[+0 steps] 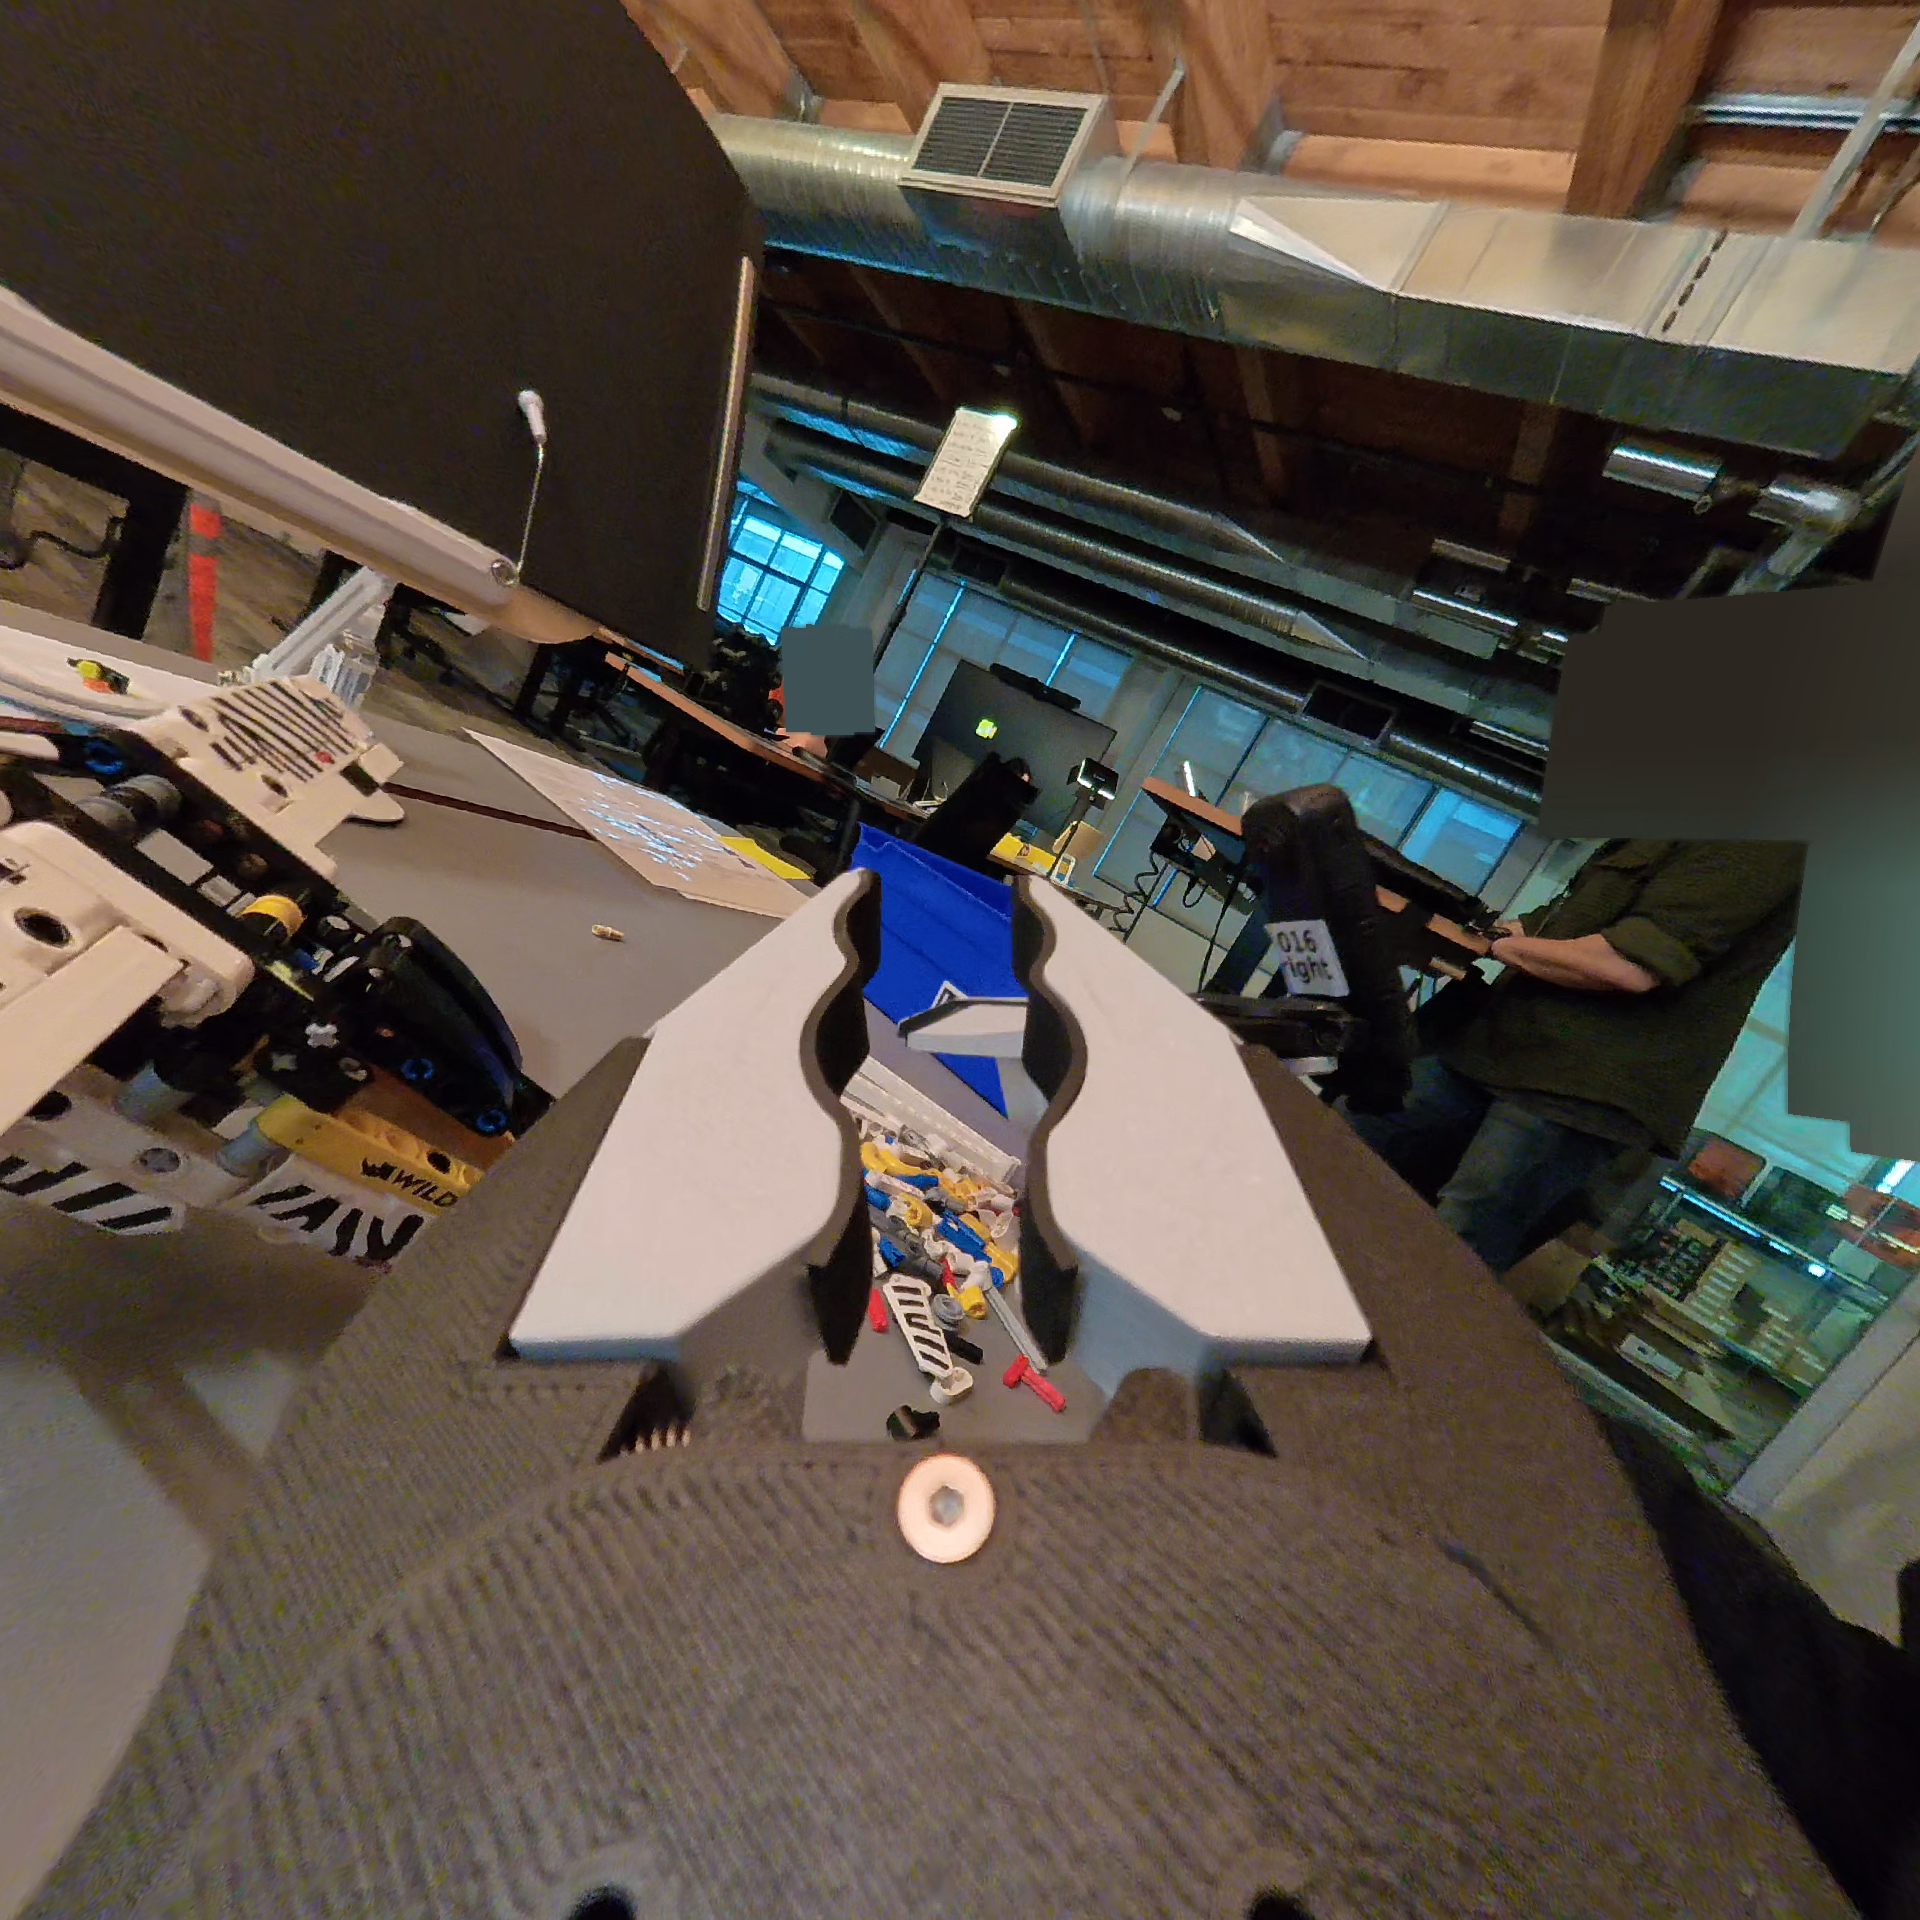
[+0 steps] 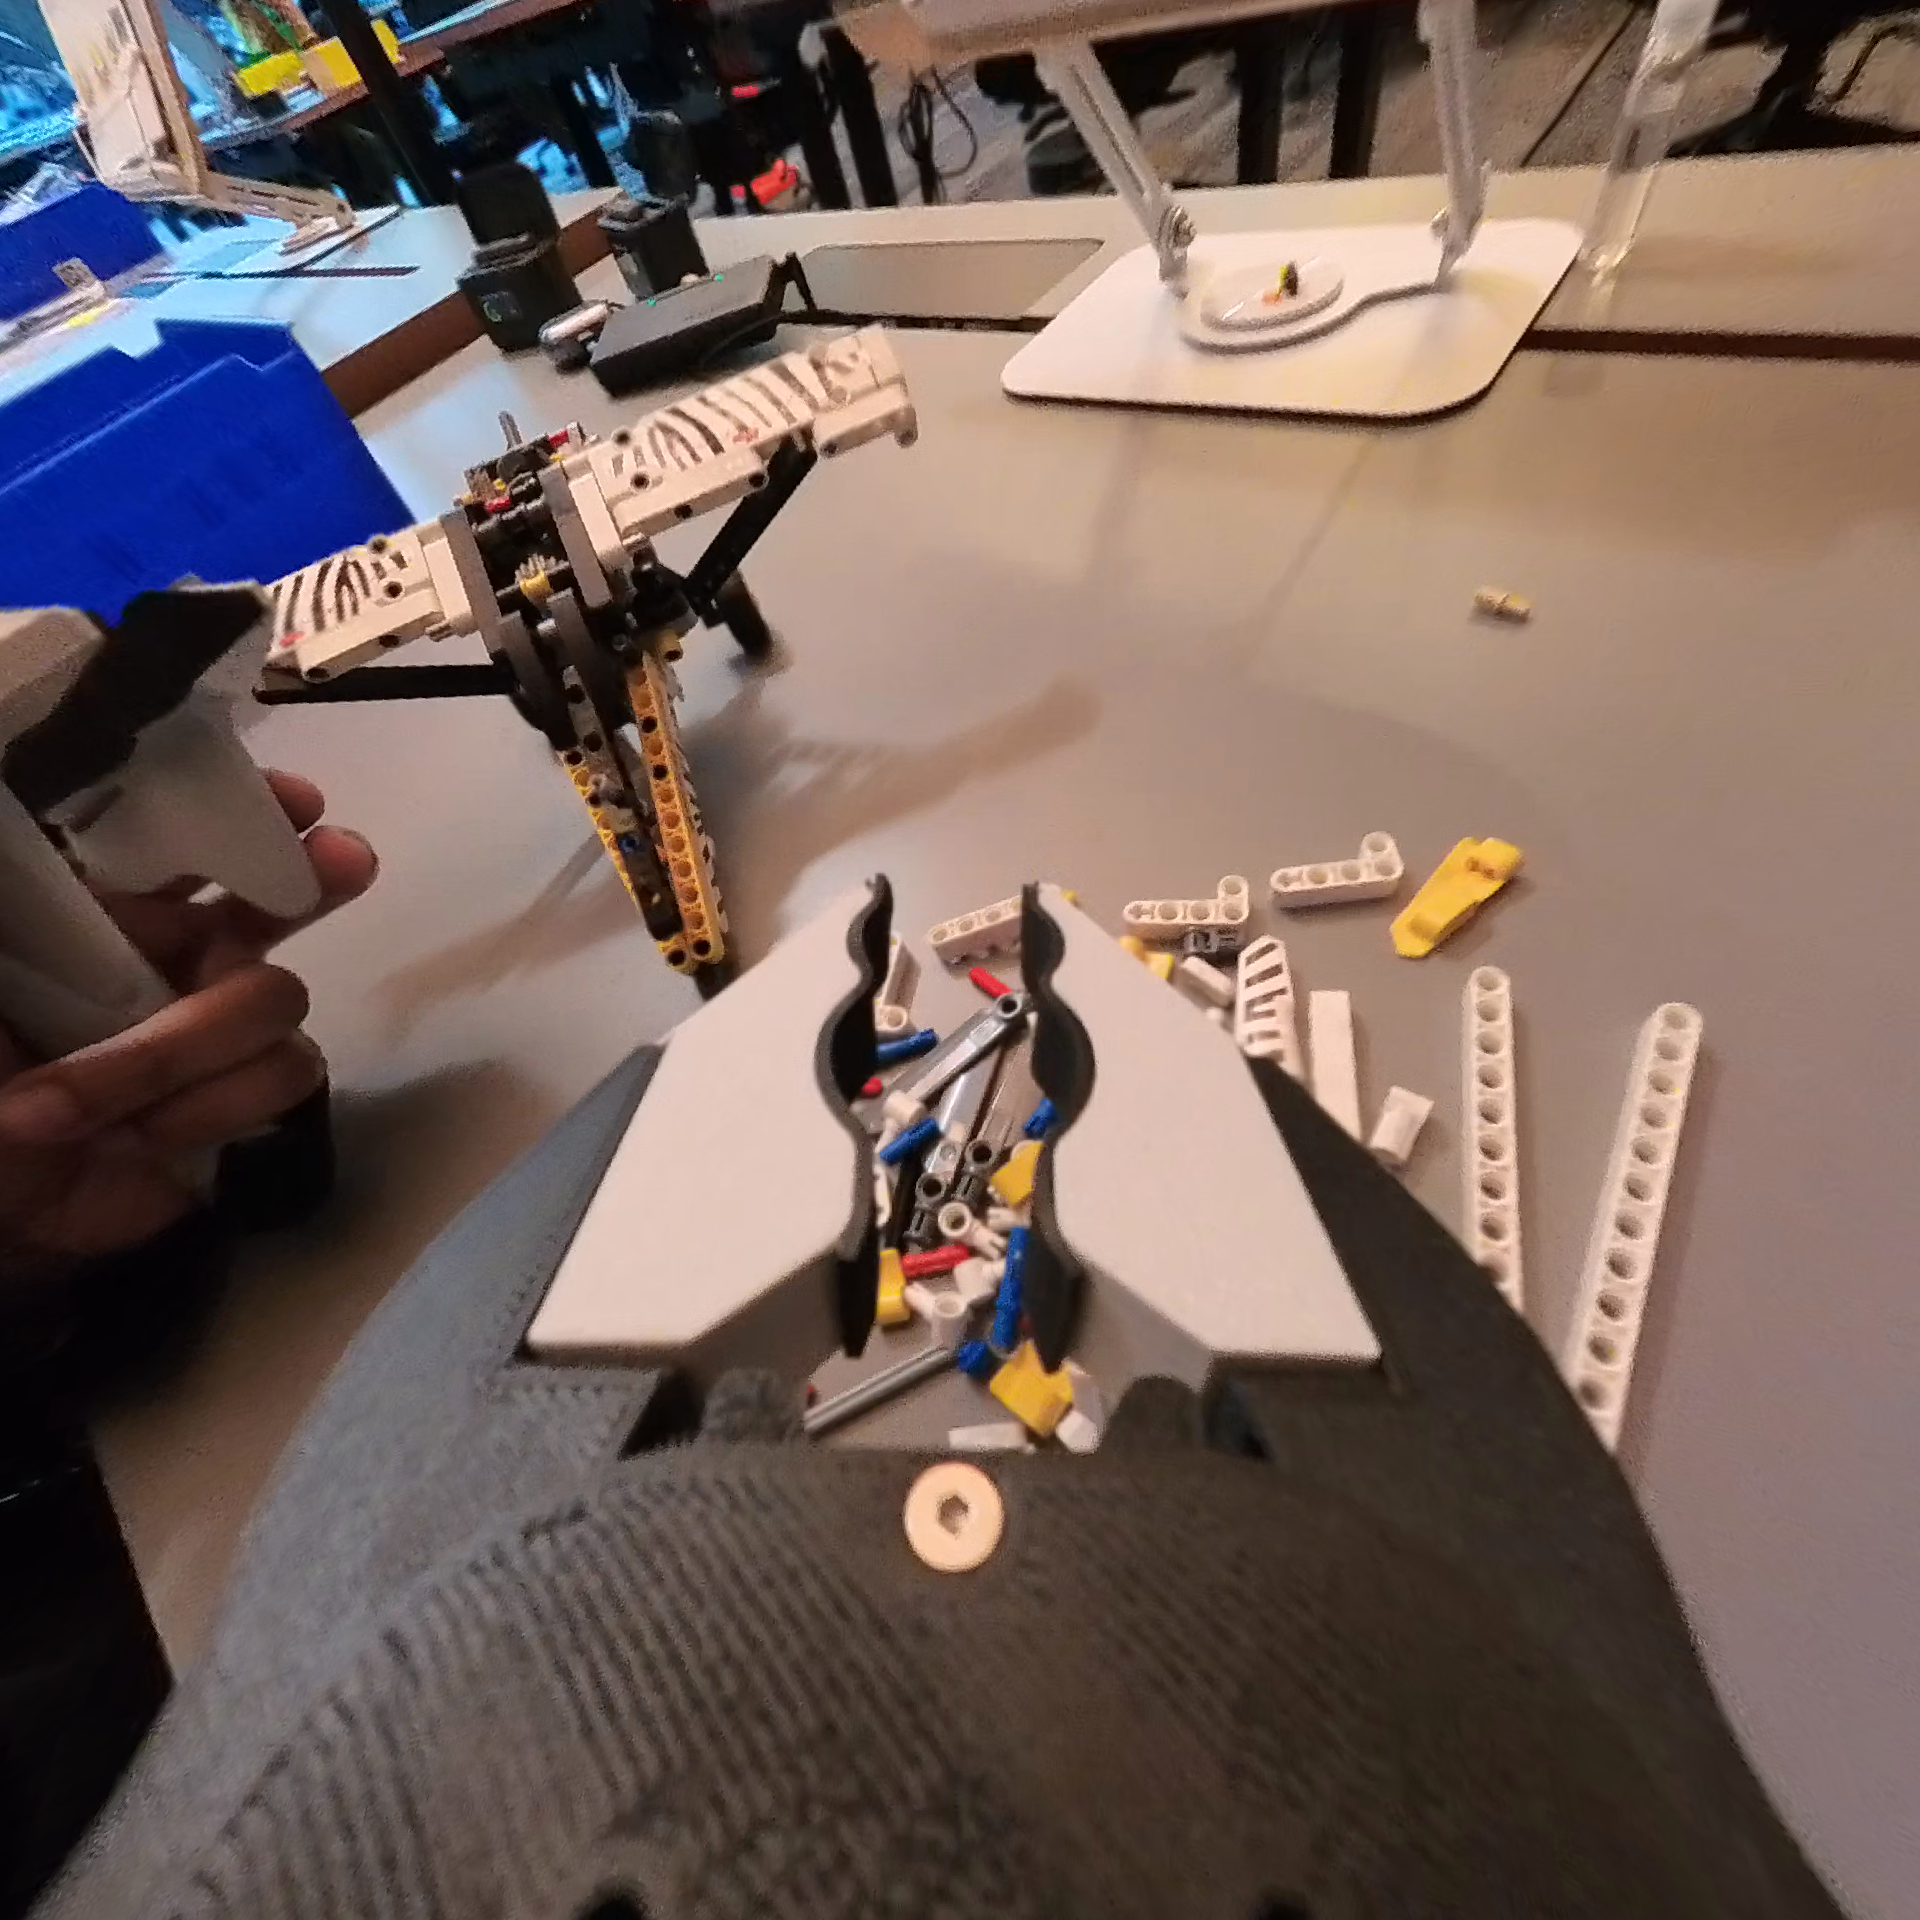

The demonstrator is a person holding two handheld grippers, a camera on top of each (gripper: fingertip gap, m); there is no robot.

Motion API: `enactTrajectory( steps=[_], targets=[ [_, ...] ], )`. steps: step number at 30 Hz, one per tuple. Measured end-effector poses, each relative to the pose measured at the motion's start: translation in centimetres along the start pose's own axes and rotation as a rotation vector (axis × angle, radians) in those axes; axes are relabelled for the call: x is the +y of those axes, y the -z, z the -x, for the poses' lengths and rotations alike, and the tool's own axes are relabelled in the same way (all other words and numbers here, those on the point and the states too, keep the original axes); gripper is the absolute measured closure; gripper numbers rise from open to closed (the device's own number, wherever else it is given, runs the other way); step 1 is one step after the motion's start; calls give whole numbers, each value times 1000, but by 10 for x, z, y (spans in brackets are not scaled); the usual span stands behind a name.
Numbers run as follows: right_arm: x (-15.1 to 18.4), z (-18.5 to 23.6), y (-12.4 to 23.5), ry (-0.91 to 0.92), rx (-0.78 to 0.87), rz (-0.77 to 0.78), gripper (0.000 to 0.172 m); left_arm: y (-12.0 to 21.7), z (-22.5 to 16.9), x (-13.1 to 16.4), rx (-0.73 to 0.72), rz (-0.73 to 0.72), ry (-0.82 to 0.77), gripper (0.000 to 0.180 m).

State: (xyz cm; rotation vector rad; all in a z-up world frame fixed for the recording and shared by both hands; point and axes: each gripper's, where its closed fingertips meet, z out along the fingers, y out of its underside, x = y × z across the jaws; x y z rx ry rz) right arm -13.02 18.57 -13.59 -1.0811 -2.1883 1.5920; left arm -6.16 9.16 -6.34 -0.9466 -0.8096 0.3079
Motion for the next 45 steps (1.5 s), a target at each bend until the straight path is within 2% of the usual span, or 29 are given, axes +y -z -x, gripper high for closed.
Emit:
enactTrajectory(
  steps=[3, 6, 9, 11, 14, 18, 24, 28, 32, 35, 39, 45],
  targets=[
    [7, 7, -6, 13, -27, 9, 148, 0, 2, 0, 1, -1, 19, 160],
    [2, 18, -7, 107, -30, -53, 151, -3, -5, 5, 42, 24, 16, 161],
    [-6, 34, -4, 203, -36, -139, 155, -10, -25, 27, 150, 136, 14, 160],
    [-9, 43, -3, 238, -55, -166, 156, -12, -37, 37, 199, 187, -29, 160],
    [-11, 48, 0, 249, -71, -197, 158, -10, -46, 34, 211, 156, -126, 161],
    [-11, 48, 4, 244, -82, -218, 158, 3, -47, 3, 163, 4, -178, 164],
    [-15, 48, 9, 329, -29, -253, 161, 33, -26, -72, -23, -197, -279, 168],
    [-16, 61, 9, 402, -22, -269, 162, 71, -3, -108, -169, -171, -447, 167],
    [-21, 99, 4, 381, -114, -336, 162, 119, 33, -121, -306, -122, -556, 164],
    [-20, 139, -9, 345, -238, -348, 160, 135, 54, -106, -329, -60, -496, 158],
    [-17, 182, -36, 399, -306, -313, 157, 134, 63, -81, -288, 2, -424, 156],
    [-8, 230, -72, 460, -373, -240, 153, 146, 69, -94, -254, -106, -284, 156]
  ],
)
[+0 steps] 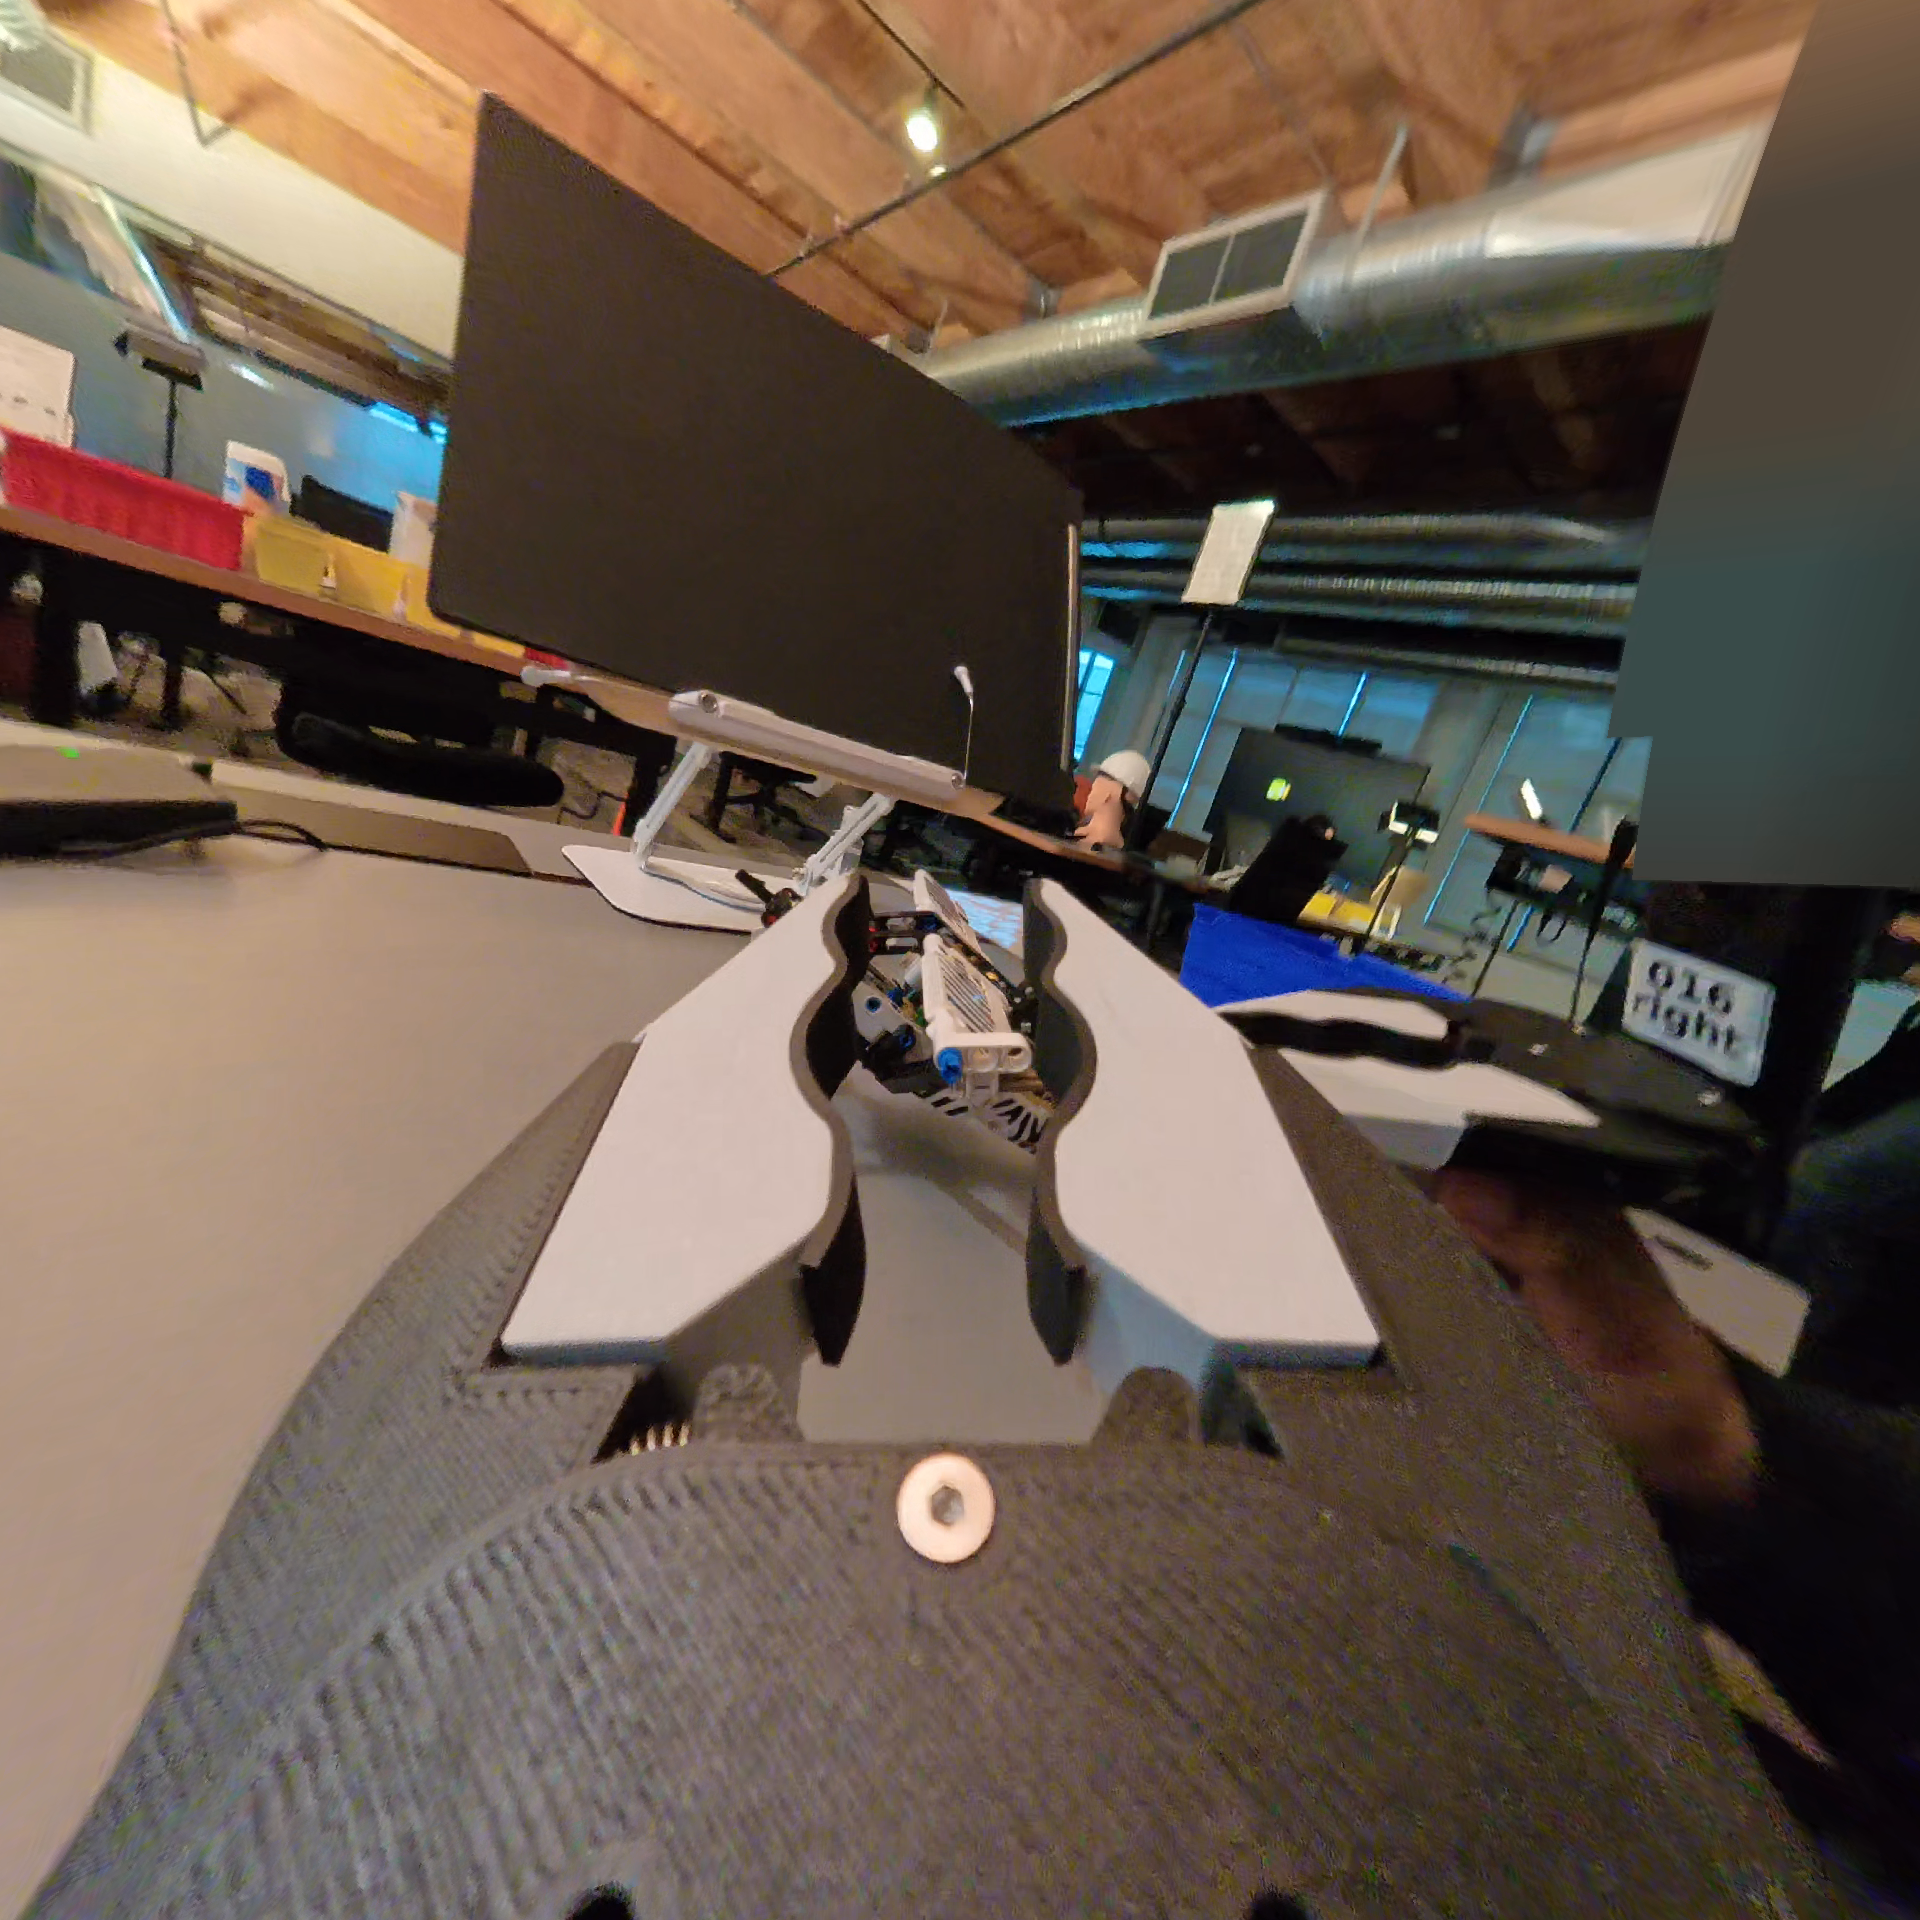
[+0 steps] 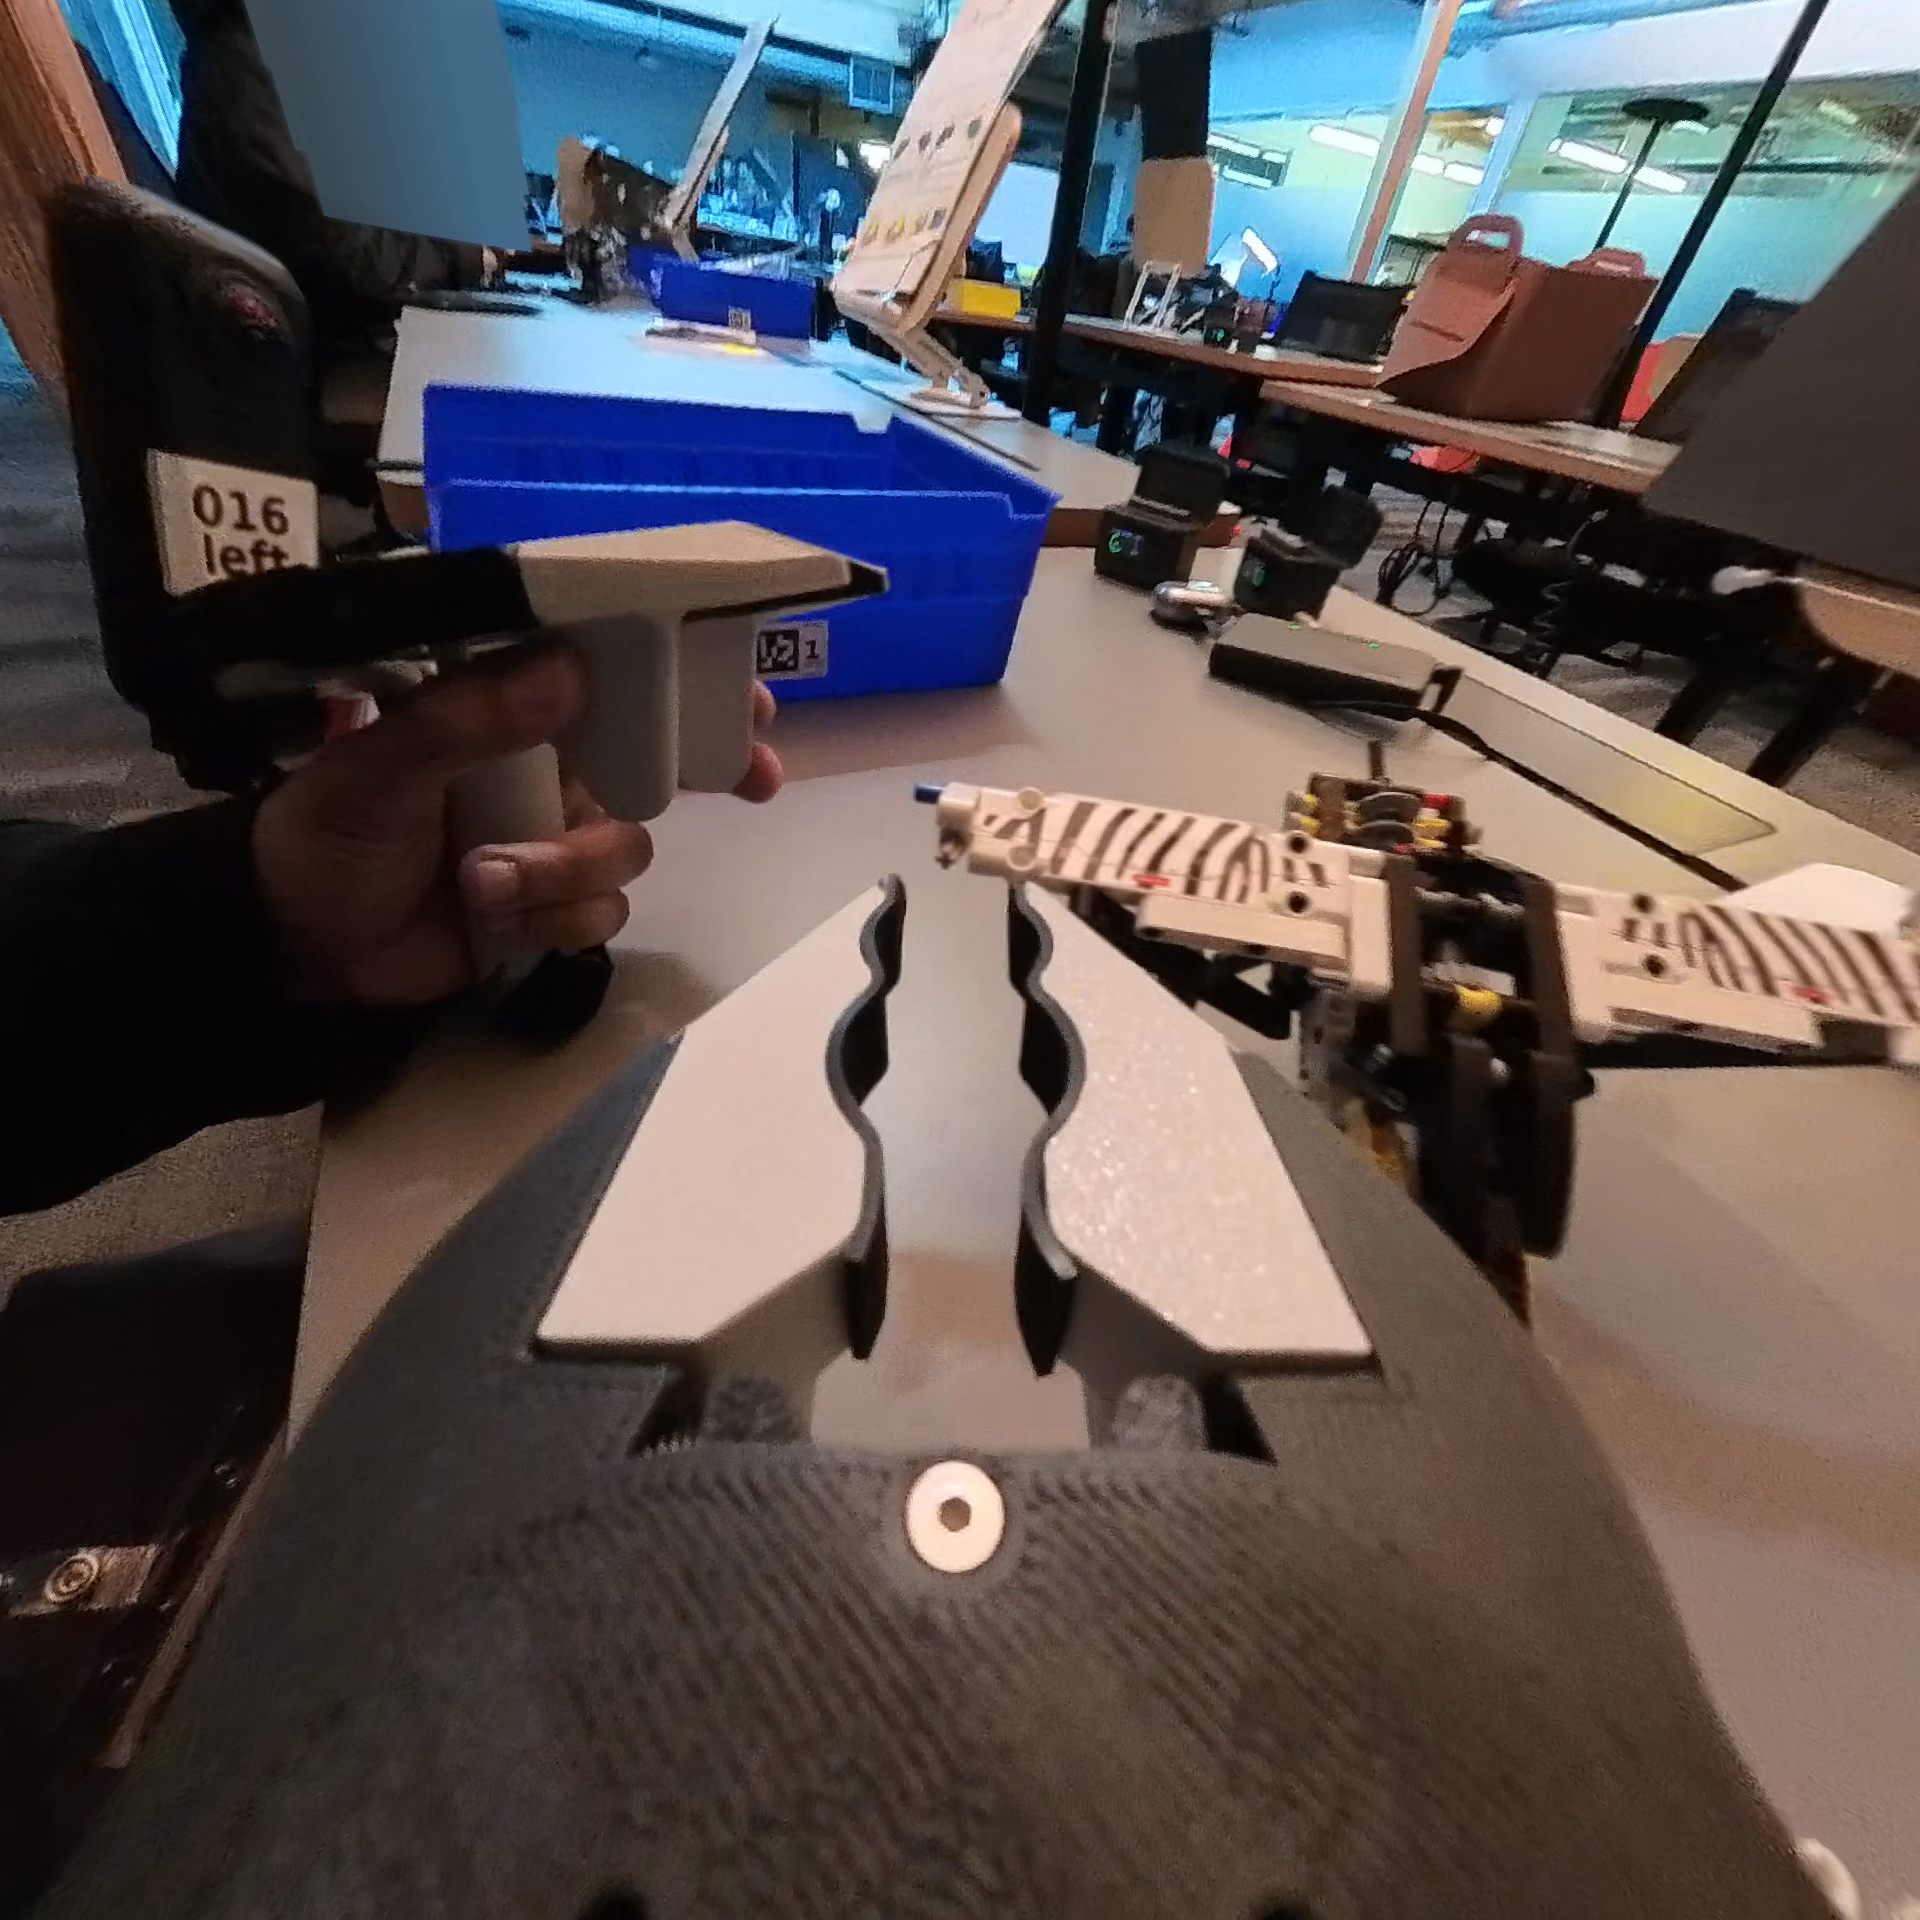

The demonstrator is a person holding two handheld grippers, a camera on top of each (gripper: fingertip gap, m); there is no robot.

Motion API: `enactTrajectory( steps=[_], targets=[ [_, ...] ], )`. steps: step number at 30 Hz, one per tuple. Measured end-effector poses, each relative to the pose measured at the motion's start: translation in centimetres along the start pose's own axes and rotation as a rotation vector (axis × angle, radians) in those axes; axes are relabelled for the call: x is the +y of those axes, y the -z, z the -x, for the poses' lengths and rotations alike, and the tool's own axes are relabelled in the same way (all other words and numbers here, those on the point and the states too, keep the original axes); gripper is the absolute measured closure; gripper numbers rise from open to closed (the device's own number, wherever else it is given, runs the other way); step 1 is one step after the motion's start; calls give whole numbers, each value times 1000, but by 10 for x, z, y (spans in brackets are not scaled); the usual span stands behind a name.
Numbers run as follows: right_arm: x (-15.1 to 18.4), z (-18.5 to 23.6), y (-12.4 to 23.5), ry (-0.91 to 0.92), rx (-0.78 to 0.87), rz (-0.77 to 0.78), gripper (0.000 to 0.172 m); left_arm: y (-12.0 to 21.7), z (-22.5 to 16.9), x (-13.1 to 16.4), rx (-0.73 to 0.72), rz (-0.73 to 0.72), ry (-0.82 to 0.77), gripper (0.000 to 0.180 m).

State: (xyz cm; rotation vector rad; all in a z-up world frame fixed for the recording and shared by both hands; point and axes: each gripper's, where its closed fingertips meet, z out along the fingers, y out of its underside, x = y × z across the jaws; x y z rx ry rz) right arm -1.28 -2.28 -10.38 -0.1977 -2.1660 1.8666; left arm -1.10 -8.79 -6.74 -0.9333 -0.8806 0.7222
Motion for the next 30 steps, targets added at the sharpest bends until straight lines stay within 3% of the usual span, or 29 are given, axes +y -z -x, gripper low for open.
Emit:
enactTrajectory(
  steps=[9, 11, 22, 26, 30],
  targets=[
    [5, 5, -34, 57, 35, 97, 160, -1, 8, 4, 17, 28, 151, 157],
    [4, 2, -37, 71, 50, 114, 168, -1, 10, 4, 20, 28, 172, 156],
    [-3, 0, -44, 53, -22, 151, 169, -3, 6, 8, 75, 54, 212, 153],
    [-3, -1, -39, 17, -58, 151, 169, -2, 2, 1, 125, 57, 87, 150],
    [-2, 1, -35, -19, -114, 183, 169, -6, -11, 16, 194, 187, -122, 140]
  ],
)
